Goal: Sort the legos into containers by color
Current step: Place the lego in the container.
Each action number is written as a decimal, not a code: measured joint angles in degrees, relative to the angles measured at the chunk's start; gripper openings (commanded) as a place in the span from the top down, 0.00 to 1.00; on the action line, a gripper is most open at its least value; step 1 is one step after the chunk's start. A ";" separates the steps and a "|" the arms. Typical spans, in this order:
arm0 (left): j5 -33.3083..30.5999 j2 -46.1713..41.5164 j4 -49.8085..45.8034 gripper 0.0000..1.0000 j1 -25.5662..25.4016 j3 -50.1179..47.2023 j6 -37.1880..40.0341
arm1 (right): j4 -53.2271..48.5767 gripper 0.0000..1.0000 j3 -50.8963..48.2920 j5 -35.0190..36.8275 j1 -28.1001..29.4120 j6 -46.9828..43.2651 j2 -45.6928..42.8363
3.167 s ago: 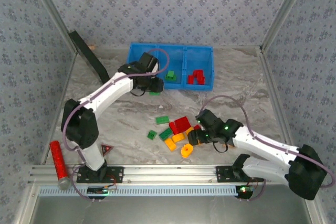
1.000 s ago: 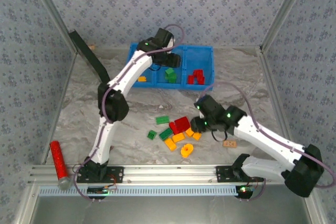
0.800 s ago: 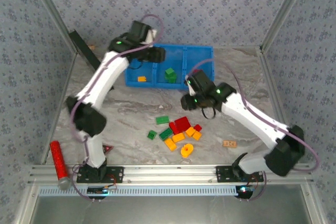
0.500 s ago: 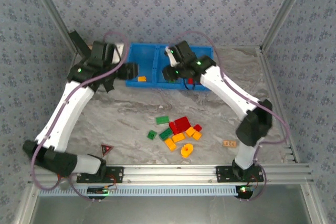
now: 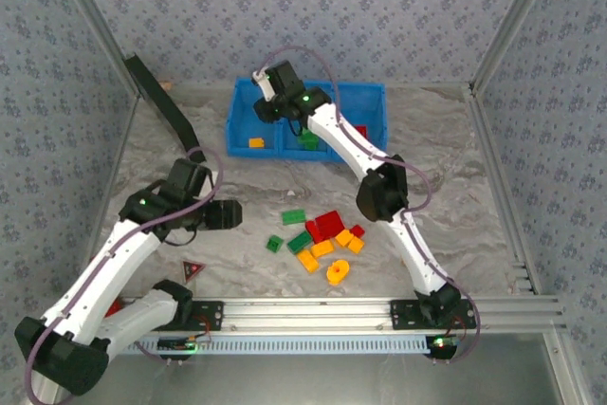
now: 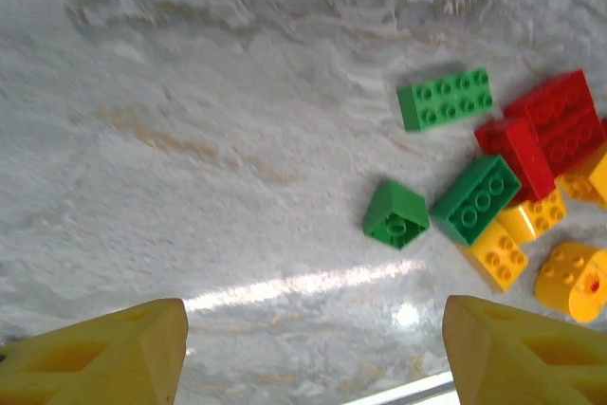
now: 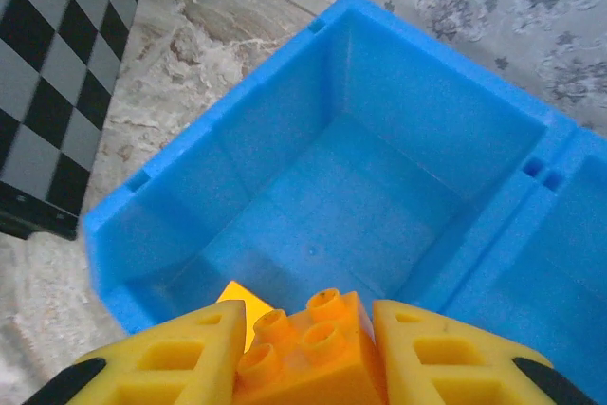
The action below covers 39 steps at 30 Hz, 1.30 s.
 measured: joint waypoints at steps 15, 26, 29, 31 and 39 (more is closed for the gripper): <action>0.20 1.05 3.32 0.28 -11.65 -7.58 -9.99 | 3.54 0.66 2.49 7.02 6.88 -18.56 10.71; -2.05 5.90 6.64 0.28 -16.37 -7.61 -12.33 | 4.31 0.59 2.32 9.18 6.97 -21.49 10.71; -2.51 7.63 6.84 0.28 -16.90 -7.58 -12.28 | 4.33 0.55 2.32 9.38 6.86 -21.51 10.71; -2.73 8.87 7.08 0.28 -17.22 -7.58 -12.17 | 4.33 0.52 2.32 9.42 6.86 -21.49 10.71; -3.32 15.17 10.45 0.26 -19.34 -7.43 -9.77 | 4.02 0.43 1.88 9.35 6.36 -21.49 10.10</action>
